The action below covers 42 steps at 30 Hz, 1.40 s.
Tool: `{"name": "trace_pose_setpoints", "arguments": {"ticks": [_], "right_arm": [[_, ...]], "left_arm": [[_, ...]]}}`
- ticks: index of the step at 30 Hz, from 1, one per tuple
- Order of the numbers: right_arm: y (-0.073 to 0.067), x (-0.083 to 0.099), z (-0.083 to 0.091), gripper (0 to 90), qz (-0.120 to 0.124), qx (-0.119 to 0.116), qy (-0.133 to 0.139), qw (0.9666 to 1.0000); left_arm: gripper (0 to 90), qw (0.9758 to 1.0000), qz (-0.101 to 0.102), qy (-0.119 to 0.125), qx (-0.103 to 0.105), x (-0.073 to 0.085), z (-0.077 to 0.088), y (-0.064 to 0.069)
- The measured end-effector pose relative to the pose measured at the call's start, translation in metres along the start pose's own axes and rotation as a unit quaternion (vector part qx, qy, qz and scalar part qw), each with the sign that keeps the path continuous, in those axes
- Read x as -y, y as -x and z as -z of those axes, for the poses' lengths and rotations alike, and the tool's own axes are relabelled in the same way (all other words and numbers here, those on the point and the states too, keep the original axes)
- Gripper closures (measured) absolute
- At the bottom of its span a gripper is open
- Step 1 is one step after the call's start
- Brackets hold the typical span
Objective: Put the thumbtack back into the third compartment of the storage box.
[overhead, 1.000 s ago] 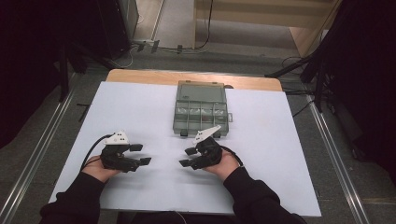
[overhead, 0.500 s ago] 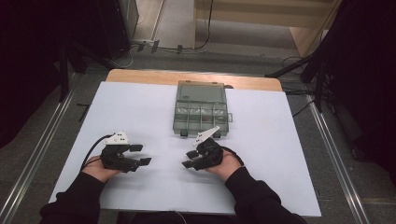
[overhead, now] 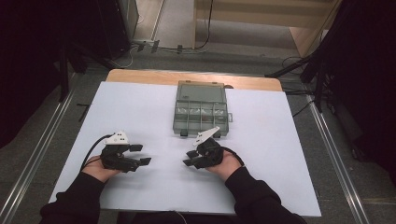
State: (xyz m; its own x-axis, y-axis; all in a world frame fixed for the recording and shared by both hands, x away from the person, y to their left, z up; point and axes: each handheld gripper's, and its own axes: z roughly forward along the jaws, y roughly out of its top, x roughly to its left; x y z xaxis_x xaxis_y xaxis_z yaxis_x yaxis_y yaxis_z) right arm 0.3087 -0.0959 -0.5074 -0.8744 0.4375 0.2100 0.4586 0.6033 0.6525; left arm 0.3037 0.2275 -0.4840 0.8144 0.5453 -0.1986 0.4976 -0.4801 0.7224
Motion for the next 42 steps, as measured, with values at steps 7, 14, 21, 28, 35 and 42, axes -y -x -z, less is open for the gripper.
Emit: {"name": "trace_pose_setpoints", "arguments": {"ticks": [7, 14, 21, 28, 35, 42], "right_arm": [[-0.0024, -0.0011, -0.0019, 72.1, 0.015, 0.002, -0.004, 0.9999], [-0.0023, -0.0002, -0.0017, 77.3, 0.011, 0.002, -0.007, 0.9999], [-0.0018, -0.0005, -0.0014, 77.8, -0.002, 0.001, -0.008, 1.0000], [-0.0007, -0.0008, -0.0007, 77.8, -0.017, -0.005, -0.008, 0.9998], [0.0007, -0.0012, 0.0016, 82.5, -0.023, -0.004, -0.004, 0.9997], [0.0028, -0.0007, 0.0000, 80.0, -0.026, -0.006, -0.008, 0.9996]], "left_arm": [[30.7, 1.0000, -0.002, 0.000, 0.000, 0.0001, 0.0005, -0.0005], [30.7, 1.0000, -0.002, 0.000, -0.001, 0.0001, 0.0005, -0.0002], [30.7, 1.0000, -0.002, 0.000, -0.001, 0.0000, 0.0004, -0.0003], [30.7, 1.0000, -0.001, 0.001, 0.000, 0.0000, 0.0005, -0.0003], [30.7, 1.0000, 0.001, 0.003, 0.000, 0.0000, 0.0004, -0.0003], [30.7, 1.0000, -0.001, 0.002, 0.000, 0.0000, 0.0006, -0.0003]]}}
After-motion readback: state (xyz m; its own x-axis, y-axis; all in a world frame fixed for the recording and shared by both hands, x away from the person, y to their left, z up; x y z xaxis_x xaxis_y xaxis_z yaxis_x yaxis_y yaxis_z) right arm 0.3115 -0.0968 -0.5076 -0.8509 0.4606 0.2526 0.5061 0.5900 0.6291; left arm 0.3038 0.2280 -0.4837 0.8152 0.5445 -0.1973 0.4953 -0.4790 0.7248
